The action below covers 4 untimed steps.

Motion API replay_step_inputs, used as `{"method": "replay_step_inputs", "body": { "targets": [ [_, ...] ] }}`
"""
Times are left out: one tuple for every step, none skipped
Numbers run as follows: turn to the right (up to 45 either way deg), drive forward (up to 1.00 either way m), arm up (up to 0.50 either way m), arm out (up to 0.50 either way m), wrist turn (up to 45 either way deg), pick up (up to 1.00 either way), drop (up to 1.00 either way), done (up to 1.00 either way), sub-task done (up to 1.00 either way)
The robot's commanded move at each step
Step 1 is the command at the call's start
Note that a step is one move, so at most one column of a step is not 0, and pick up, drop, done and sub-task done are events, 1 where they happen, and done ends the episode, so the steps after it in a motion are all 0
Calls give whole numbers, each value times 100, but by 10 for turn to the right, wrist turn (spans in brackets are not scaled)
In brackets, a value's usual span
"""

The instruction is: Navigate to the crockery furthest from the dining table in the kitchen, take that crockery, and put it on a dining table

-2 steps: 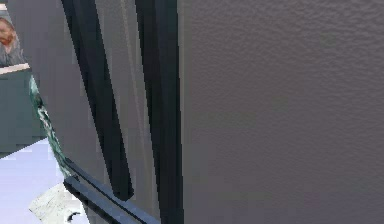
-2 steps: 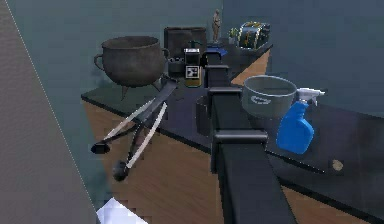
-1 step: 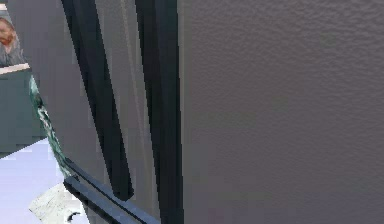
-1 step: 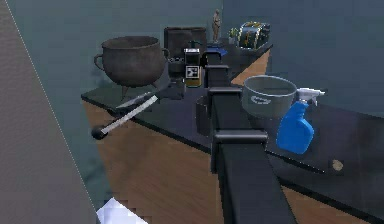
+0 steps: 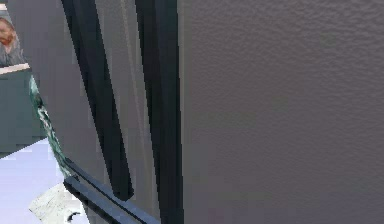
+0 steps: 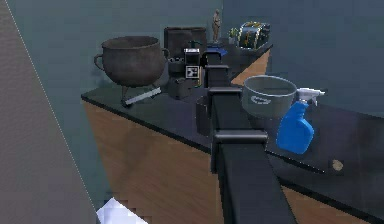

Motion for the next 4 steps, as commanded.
{"method": "replay_step_inputs", "body": {
  "targets": [
    [0, 0, 0, 0, 450, 0, 0, 0, 0],
    [0, 0, 0, 0, 300, 0, 0, 0, 0],
    [0, 0, 0, 0, 0, 100, 0, 0, 0],
    [0, 0, 0, 0, -450, 0, 0, 0, 0]
  ]
}}
